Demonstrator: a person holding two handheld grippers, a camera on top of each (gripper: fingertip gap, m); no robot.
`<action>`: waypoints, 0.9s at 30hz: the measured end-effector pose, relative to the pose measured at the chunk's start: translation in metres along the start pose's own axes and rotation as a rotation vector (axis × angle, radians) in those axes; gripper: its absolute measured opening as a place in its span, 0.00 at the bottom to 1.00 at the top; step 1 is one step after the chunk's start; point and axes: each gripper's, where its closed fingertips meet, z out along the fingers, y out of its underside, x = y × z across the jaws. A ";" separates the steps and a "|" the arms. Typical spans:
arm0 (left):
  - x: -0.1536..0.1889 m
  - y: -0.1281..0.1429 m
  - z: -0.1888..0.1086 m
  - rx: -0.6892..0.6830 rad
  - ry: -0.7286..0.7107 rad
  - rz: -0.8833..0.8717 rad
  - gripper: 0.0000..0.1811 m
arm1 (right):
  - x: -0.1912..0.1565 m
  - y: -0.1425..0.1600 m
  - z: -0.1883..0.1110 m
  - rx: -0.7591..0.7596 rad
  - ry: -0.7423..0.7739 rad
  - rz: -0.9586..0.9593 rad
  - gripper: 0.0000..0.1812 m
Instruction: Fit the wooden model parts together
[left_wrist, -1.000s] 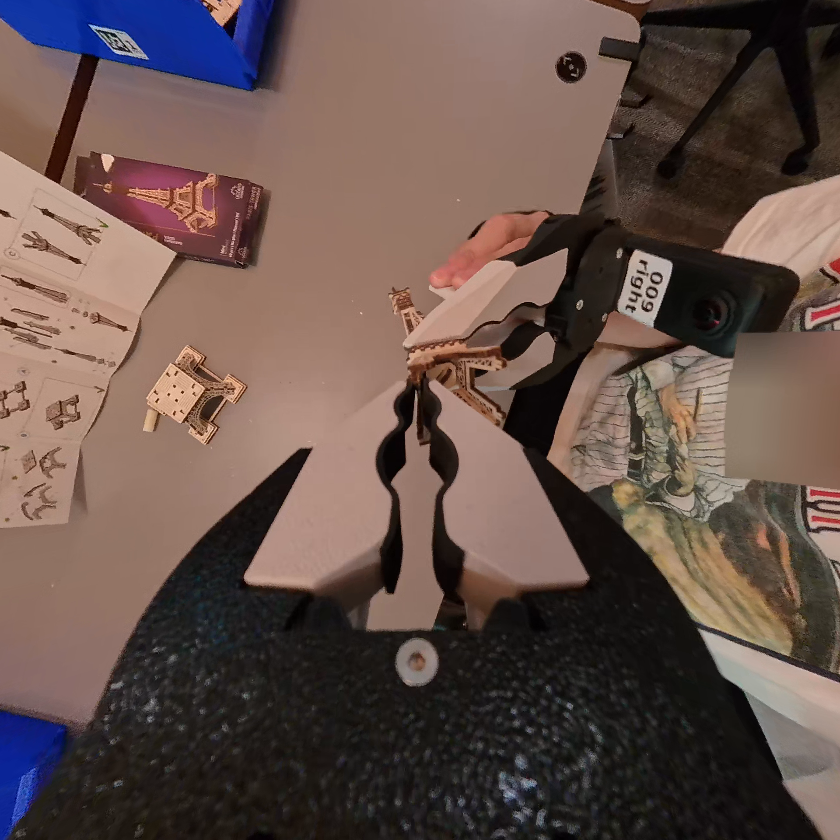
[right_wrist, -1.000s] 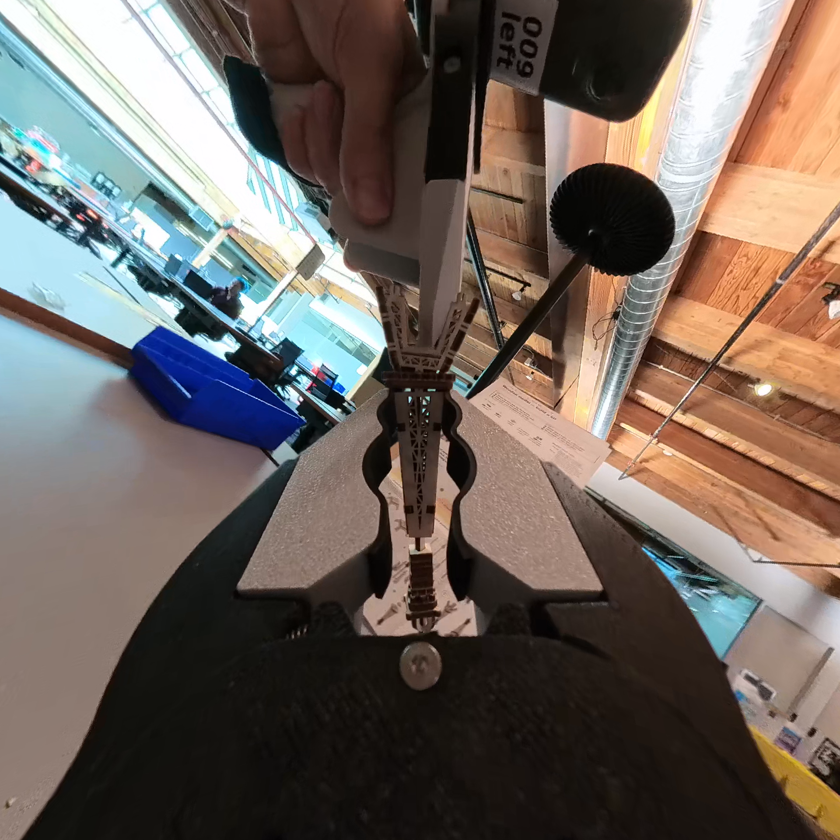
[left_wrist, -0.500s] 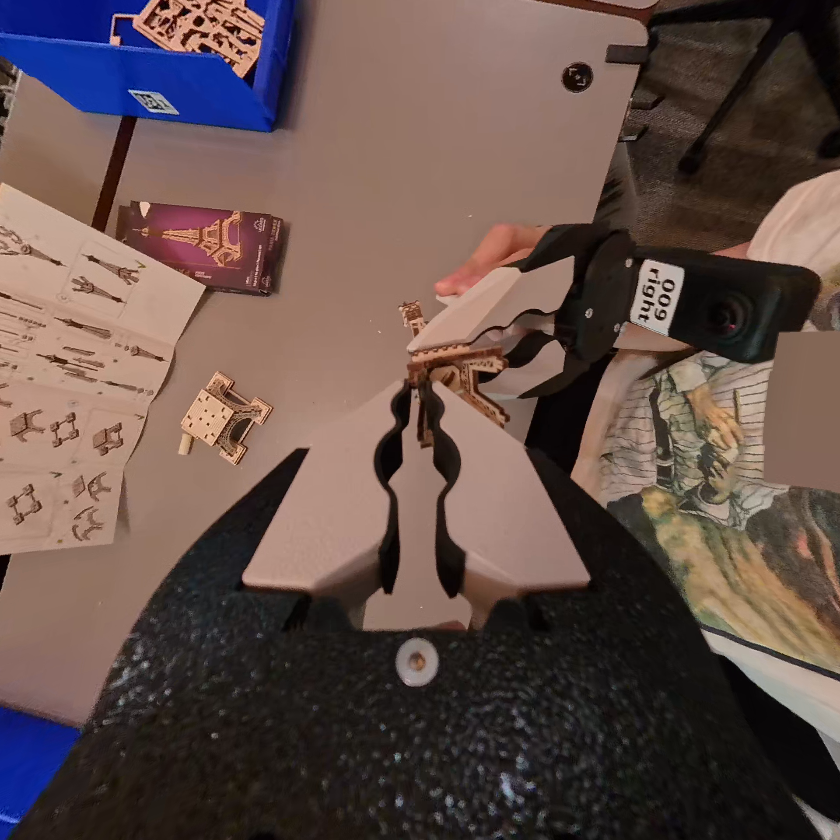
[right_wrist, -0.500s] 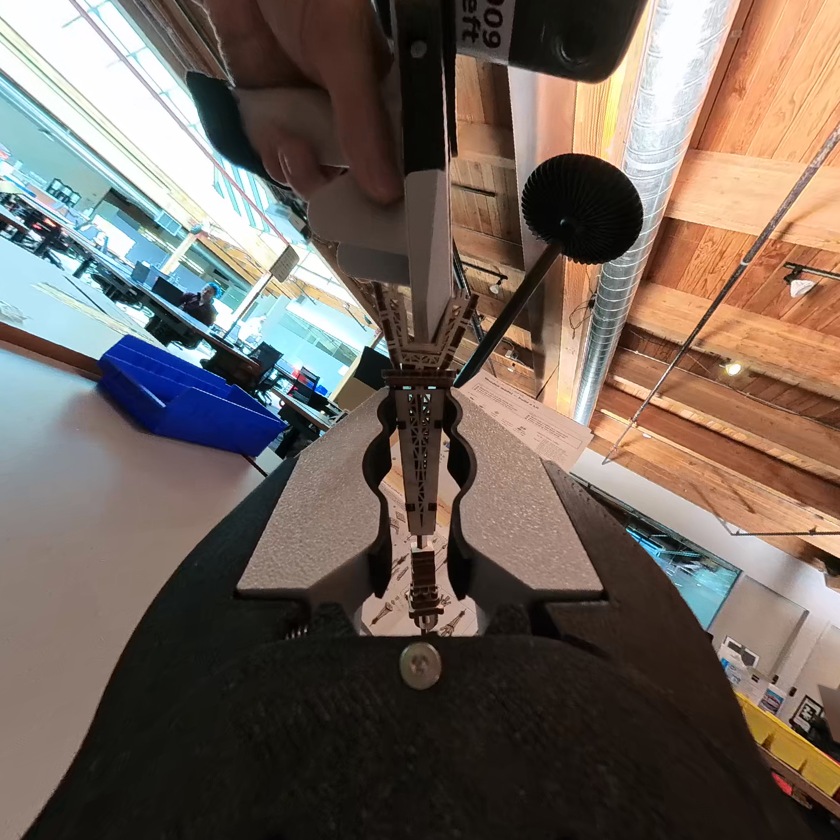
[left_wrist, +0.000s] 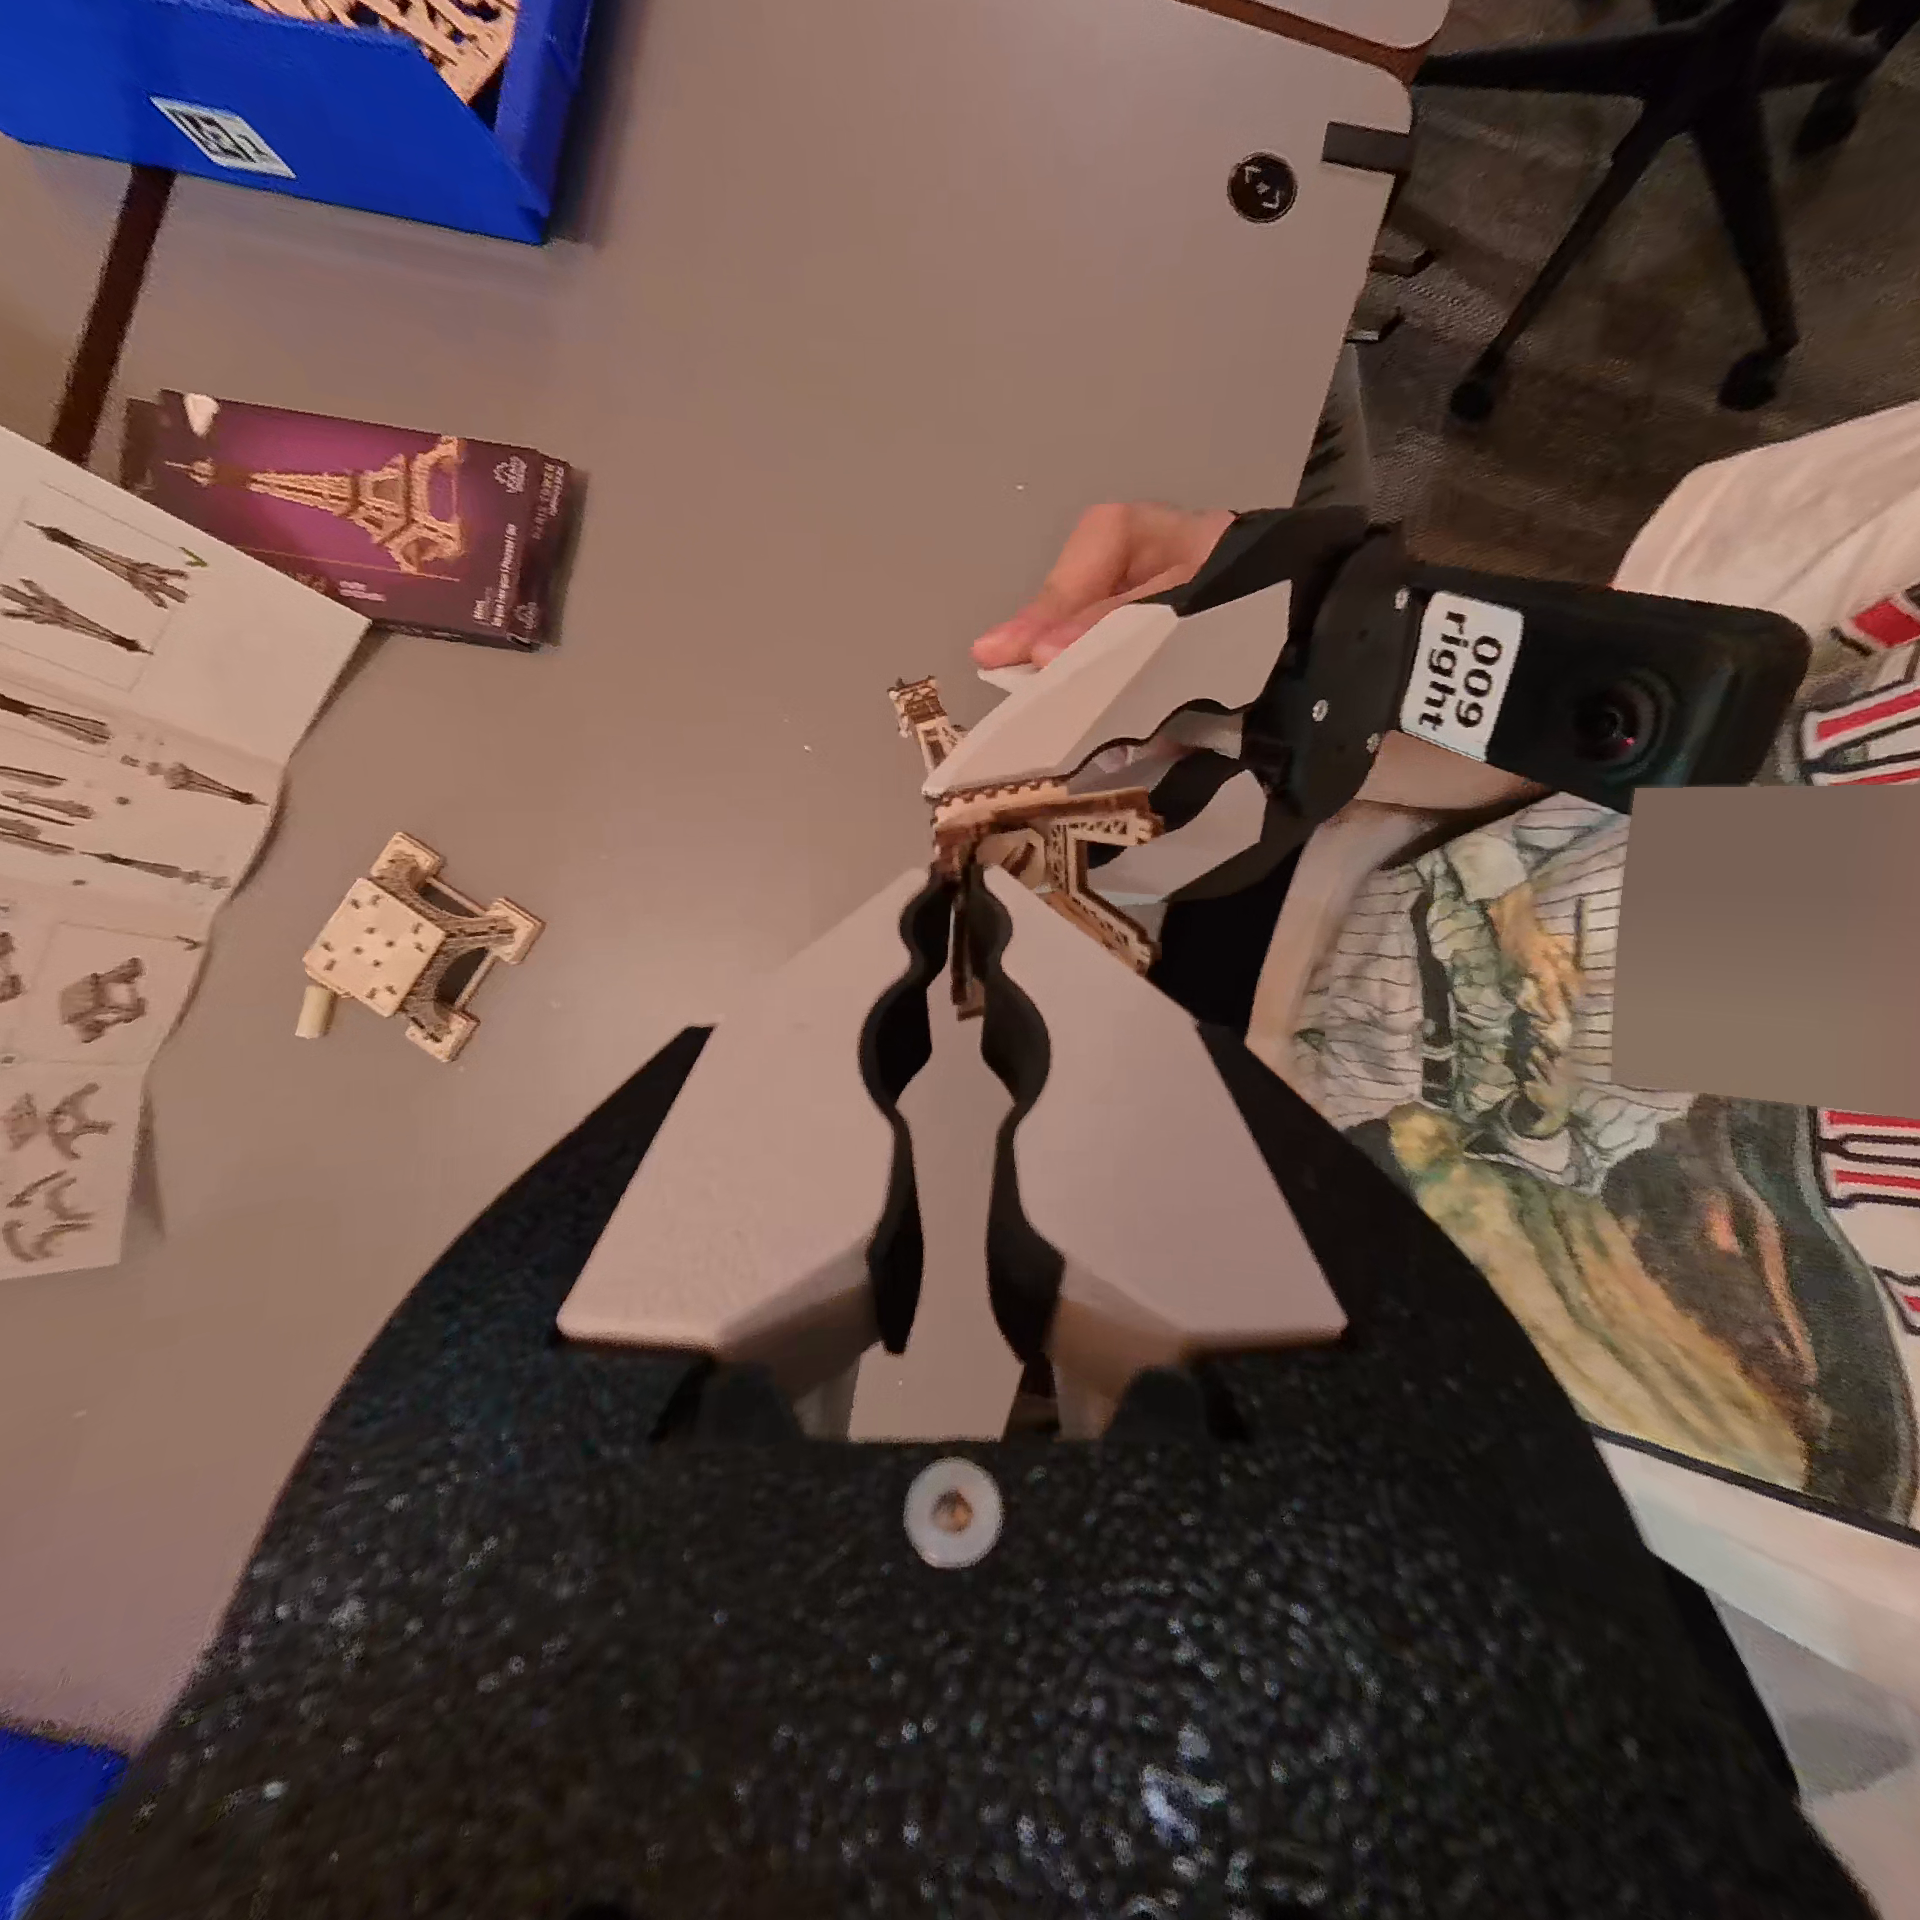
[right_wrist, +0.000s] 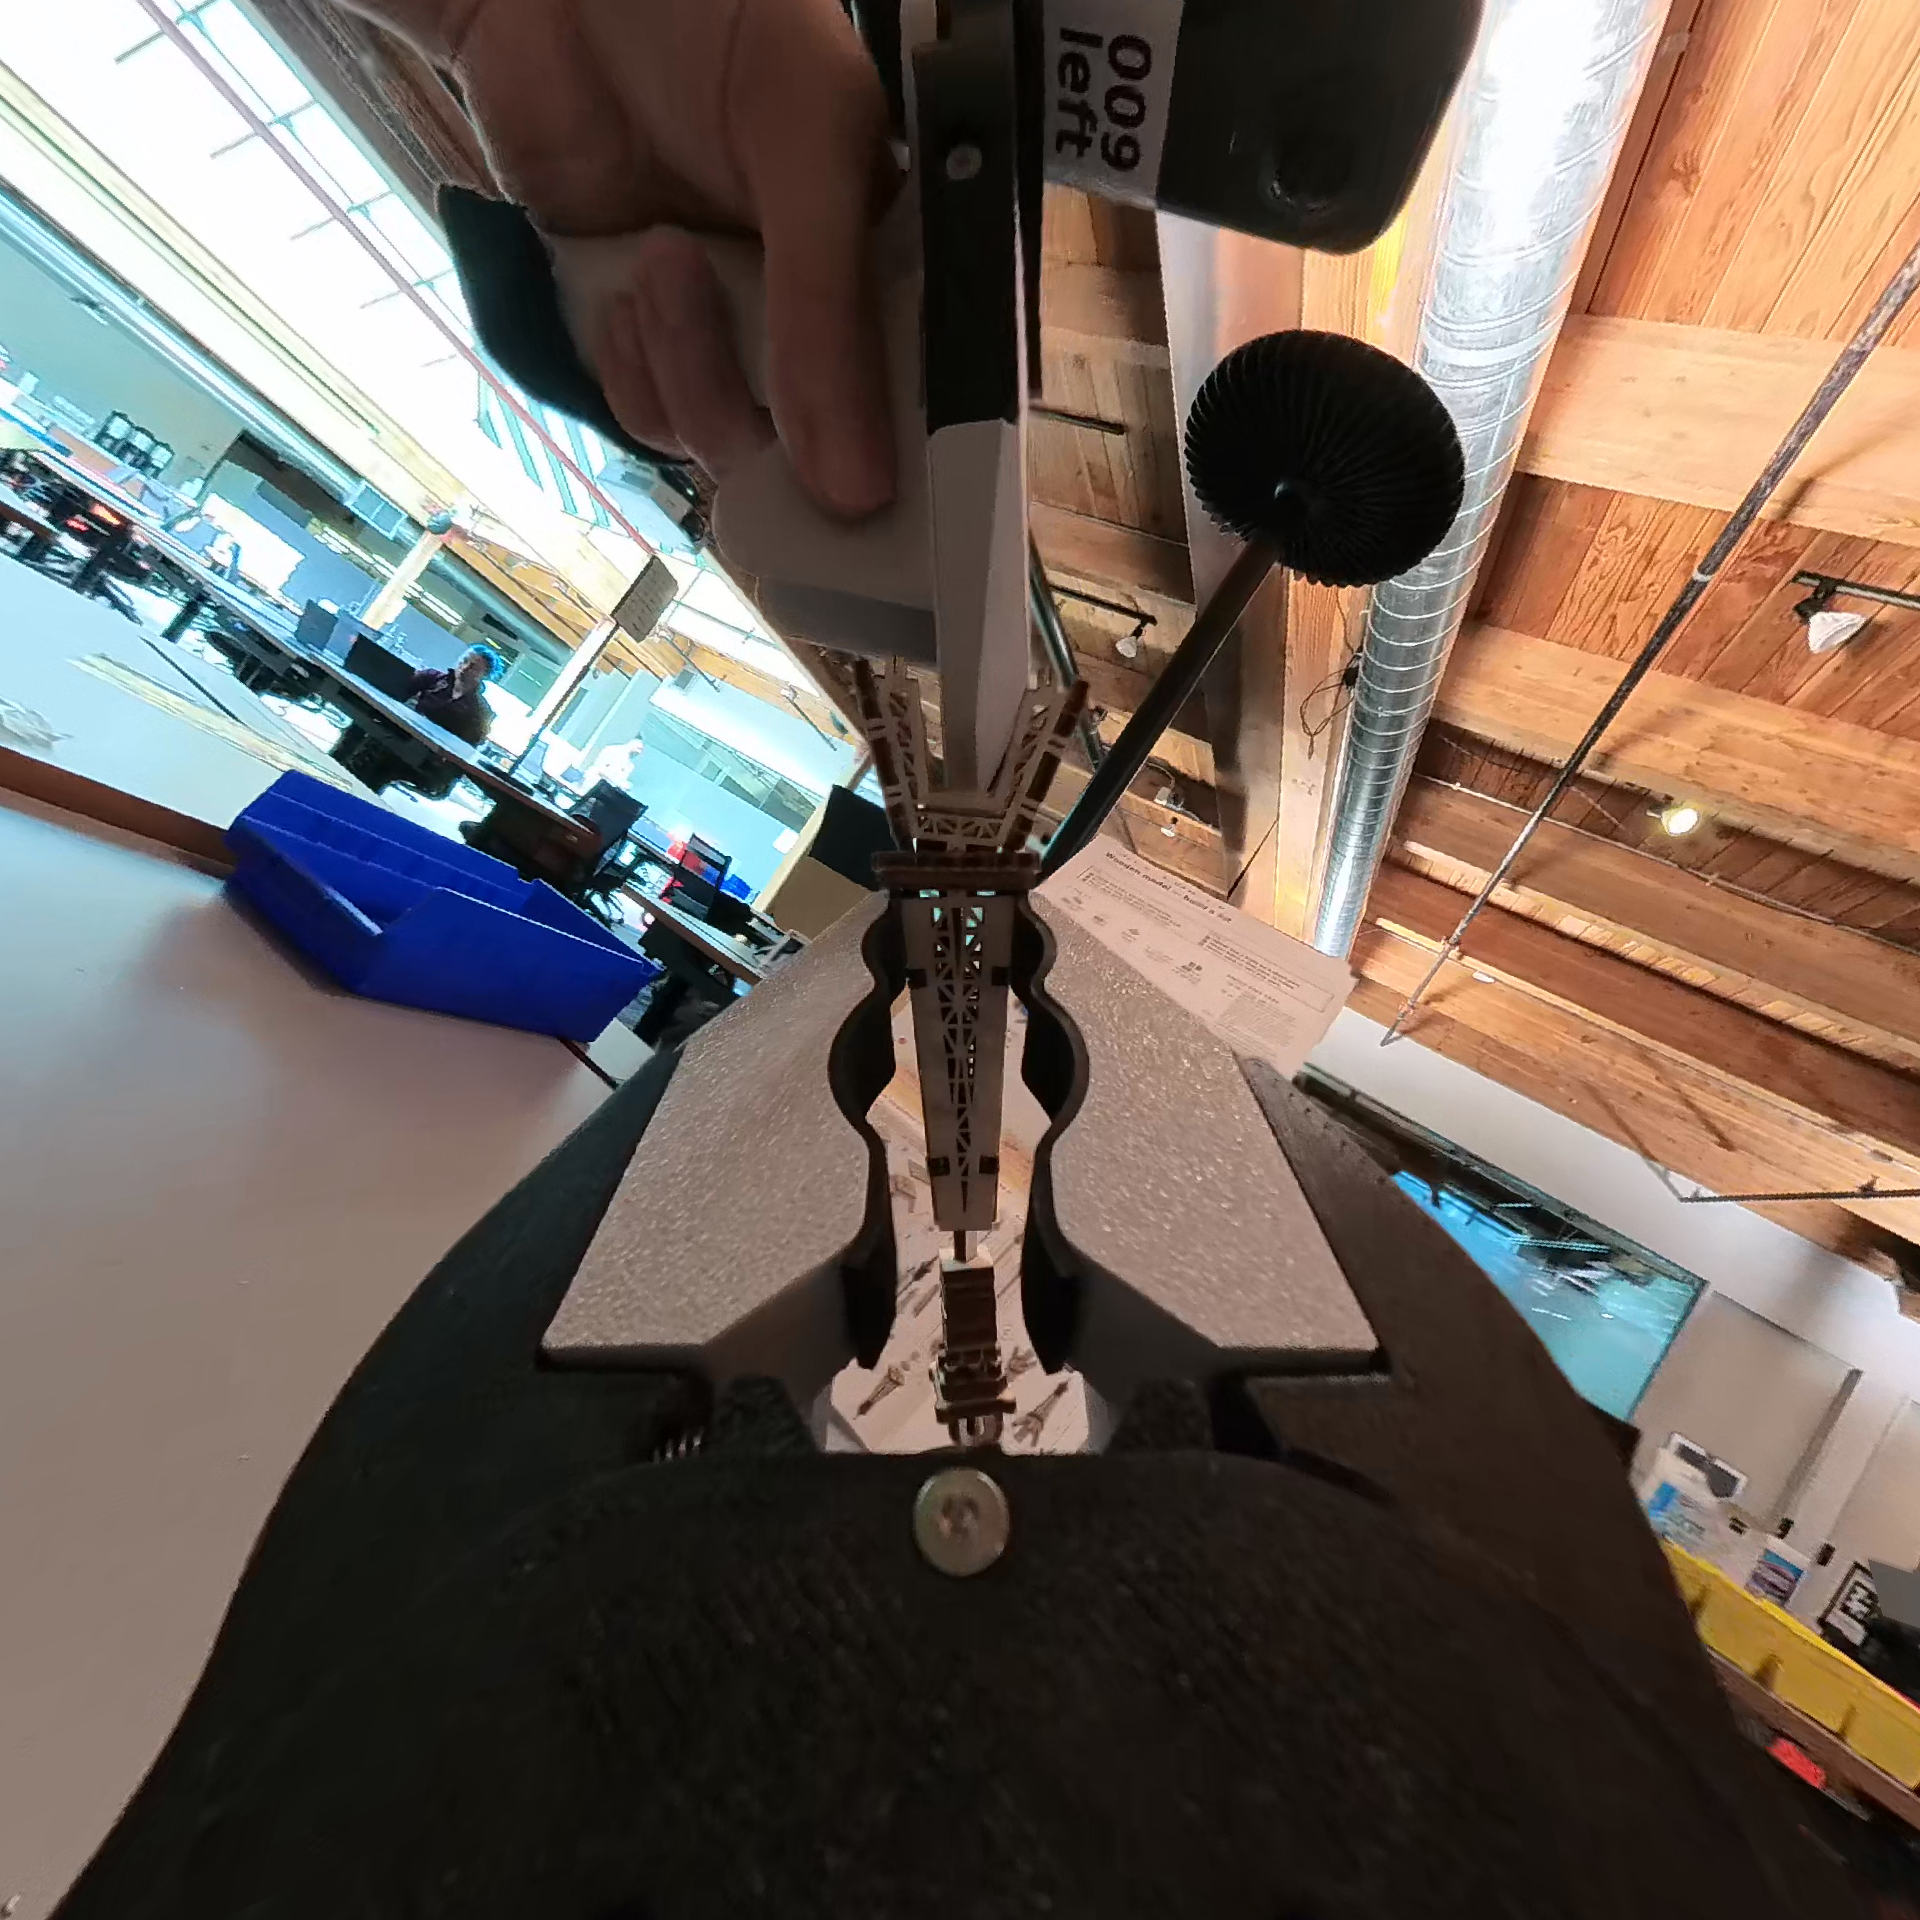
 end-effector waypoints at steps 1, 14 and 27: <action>0.000 0.001 0.000 -0.002 0.016 -0.012 0.00 | -0.002 0.000 0.000 -0.001 -0.018 0.003 0.09; -0.006 0.008 0.005 0.024 0.078 -0.086 0.00 | -0.012 0.004 0.004 -0.021 -0.070 0.067 0.09; -0.053 0.018 -0.010 0.019 -0.219 -0.008 0.18 | -0.023 0.033 0.015 -0.193 -0.206 0.397 0.10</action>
